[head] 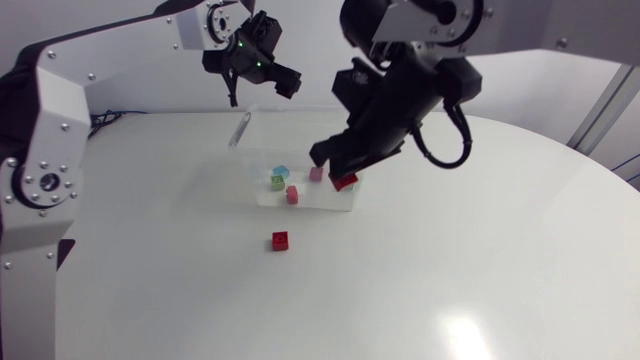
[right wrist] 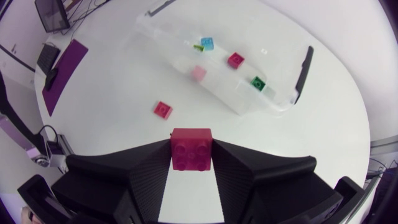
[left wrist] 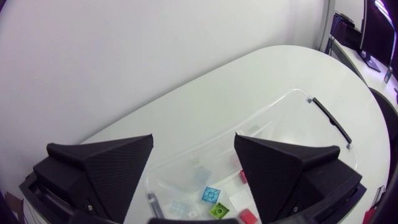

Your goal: Place the duplo bricks in the container

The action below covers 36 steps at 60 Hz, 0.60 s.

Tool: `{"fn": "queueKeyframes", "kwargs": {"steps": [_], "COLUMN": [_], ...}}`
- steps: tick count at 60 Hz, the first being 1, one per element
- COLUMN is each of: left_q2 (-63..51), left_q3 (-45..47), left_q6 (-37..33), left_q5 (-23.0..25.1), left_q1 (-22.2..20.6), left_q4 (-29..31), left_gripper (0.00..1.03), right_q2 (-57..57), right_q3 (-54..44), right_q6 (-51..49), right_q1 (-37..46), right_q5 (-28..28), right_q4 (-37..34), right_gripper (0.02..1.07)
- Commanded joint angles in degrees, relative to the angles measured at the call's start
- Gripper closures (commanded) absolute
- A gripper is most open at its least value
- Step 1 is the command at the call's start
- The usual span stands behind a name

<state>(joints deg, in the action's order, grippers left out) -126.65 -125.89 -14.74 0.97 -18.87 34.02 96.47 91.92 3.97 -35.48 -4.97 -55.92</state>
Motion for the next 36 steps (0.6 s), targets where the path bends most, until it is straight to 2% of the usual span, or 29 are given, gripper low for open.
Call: {"fn": "queueKeyframes", "kwargs": {"steps": [1,13,22,36], "left_q2": [8.53,22.5,30.23,40.17], "left_q3": [6.62,23.93,33.95,51.62], "left_q6": [0.42,-3.36,-6.35,-12.86], "left_q5": [-0.27,-0.18,-0.01,4.56], "left_q1": [0.42,-0.29,-0.29,-0.2], "left_q4": [-1.41,-6.33,-7.48,-10.29], "left_gripper": [0.05,0.05,0.05,0.06], "right_q2": [3.11,9.62,14.89,22.01], "right_q3": [3.27,10.82,17.68,26.12], "right_q6": [1.83,2.45,2.71,2.62], "right_q1": [1.82,4.55,5.69,7.62], "right_q5": [-0.83,-0.56,-0.48,0.67], "right_q4": [0.37,2.04,2.13,1.78], "right_gripper": [0.63,0.63,0.63,0.63]}}
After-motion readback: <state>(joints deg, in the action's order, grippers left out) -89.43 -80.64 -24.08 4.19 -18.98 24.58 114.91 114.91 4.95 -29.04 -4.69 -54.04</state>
